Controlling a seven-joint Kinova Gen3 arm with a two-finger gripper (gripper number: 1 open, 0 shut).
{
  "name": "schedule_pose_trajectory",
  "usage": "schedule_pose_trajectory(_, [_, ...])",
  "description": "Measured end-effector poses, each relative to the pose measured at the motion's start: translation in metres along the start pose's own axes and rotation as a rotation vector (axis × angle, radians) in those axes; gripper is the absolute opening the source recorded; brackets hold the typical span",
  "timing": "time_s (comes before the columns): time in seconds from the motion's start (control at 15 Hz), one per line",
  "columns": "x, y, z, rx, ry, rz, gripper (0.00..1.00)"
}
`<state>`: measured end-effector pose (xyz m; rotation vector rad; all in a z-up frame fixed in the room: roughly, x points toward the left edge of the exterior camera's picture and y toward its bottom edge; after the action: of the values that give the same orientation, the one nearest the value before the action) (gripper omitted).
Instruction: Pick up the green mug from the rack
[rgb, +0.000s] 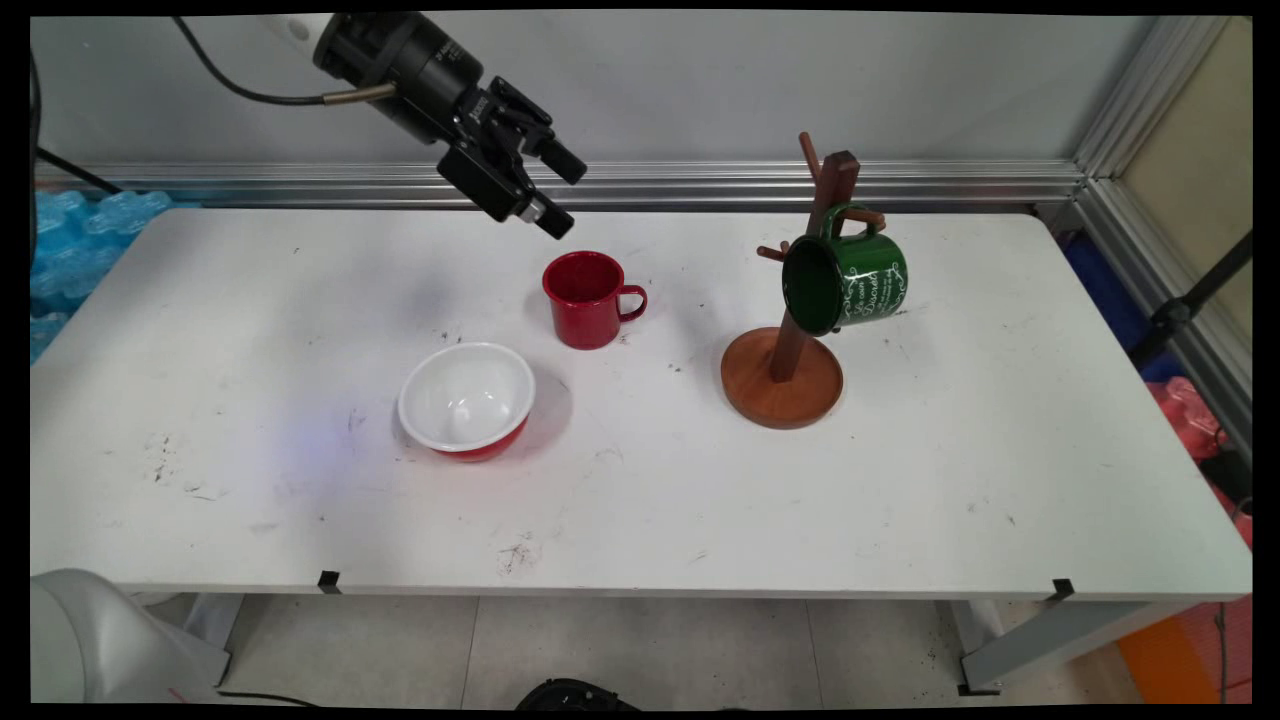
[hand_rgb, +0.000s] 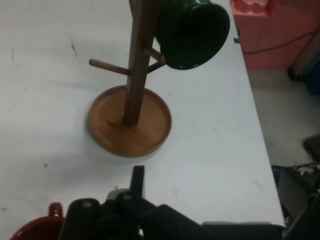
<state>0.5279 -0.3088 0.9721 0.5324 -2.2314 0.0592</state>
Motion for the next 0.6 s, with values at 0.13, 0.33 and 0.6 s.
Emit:
schedule_pose_trajectory(0.13, [0.002,0.015,0.004,0.008,0.007,-0.030,1.00])
schedule_pose_trajectory(0.33, [0.007,0.037,0.013,0.012,0.015,-0.072,1.00])
schedule_pose_trajectory(0.6, [0.016,0.063,0.030,0.015,0.029,-0.118,1.00])
